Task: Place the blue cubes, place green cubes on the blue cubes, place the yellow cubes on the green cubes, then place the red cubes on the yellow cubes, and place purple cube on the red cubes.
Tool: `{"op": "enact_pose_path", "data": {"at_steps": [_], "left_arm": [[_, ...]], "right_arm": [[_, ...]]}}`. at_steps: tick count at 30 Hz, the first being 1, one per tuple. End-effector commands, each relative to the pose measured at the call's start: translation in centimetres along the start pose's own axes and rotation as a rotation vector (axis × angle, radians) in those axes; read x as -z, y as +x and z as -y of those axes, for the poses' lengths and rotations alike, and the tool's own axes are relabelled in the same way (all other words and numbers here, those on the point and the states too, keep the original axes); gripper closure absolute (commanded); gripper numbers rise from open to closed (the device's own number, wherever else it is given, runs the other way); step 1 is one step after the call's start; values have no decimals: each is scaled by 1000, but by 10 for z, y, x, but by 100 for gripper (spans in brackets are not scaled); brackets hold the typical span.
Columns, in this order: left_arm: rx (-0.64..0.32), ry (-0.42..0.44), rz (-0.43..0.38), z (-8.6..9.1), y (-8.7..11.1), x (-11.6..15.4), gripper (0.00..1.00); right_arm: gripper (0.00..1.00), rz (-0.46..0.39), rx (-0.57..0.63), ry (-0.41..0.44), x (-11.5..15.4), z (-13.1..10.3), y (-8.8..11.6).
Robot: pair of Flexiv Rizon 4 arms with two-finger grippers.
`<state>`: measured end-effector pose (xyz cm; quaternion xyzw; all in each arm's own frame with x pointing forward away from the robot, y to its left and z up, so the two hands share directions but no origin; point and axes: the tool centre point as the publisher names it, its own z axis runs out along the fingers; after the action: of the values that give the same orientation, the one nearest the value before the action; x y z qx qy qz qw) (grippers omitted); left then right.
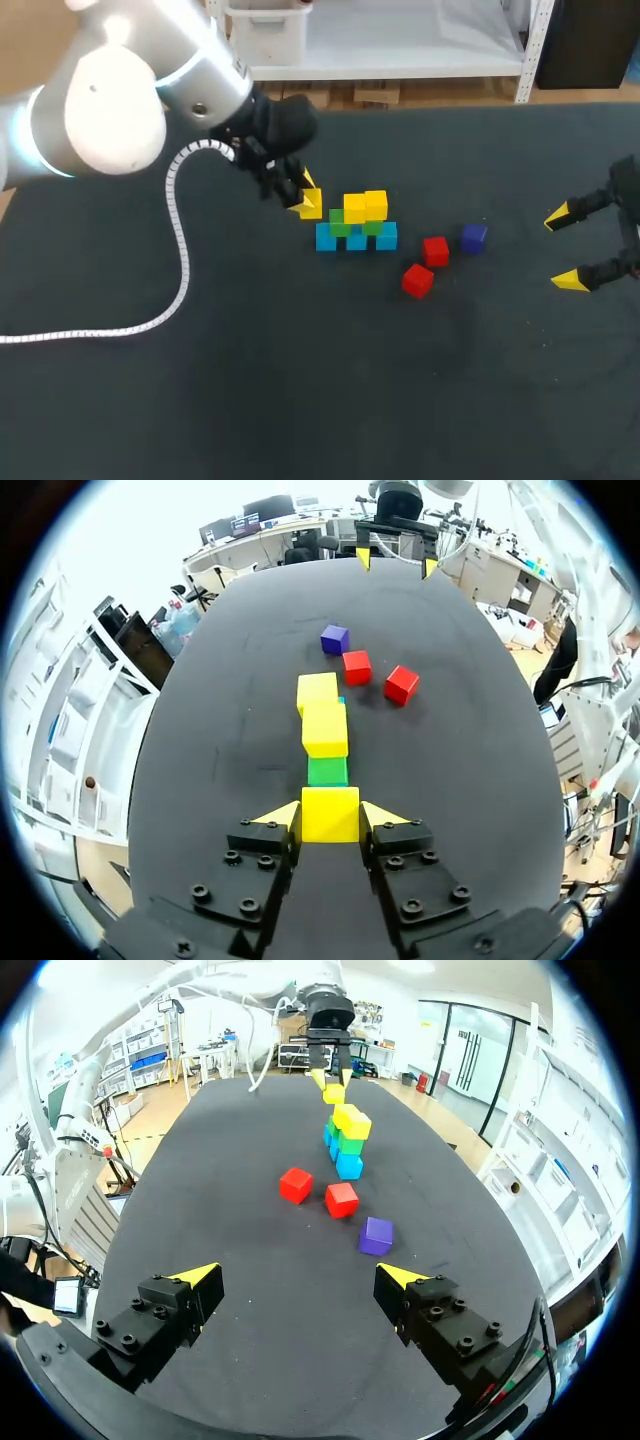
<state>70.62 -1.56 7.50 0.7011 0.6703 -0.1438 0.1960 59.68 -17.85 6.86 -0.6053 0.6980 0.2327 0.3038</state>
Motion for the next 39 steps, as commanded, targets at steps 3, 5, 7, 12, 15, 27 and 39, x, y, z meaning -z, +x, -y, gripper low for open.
{"op": "enact_pose_path", "data": {"at_steps": [3, 5, 7, 12, 15, 27, 39], "left_arm": [[-7, 15, -2, -8, -6, -7, 100], [-11, 17, -1, -8, -8, -9, 100], [-14, 20, 0, -8, -10, -11, 100], [-17, 26, 1, -9, -13, -14, 100], [-13, 31, 0, -9, -13, -16, 100], [-19, 34, -3, -10, -17, -22, 100], [-18, 38, -7, -8, -17, -23, 100]], "right_arm": [[0, 2, 1, -1, -1, 1, 0], [0, 2, 1, -1, -1, 1, 0], [0, 2, 1, -1, -1, 1, 0], [0, 2, 1, -1, -1, 1, 0], [0, 2, 1, -1, -1, 1, 0], [0, 2, 1, -1, -1, 1, 0], [0, 2, 1, -1, -1, 1, 0]]}}
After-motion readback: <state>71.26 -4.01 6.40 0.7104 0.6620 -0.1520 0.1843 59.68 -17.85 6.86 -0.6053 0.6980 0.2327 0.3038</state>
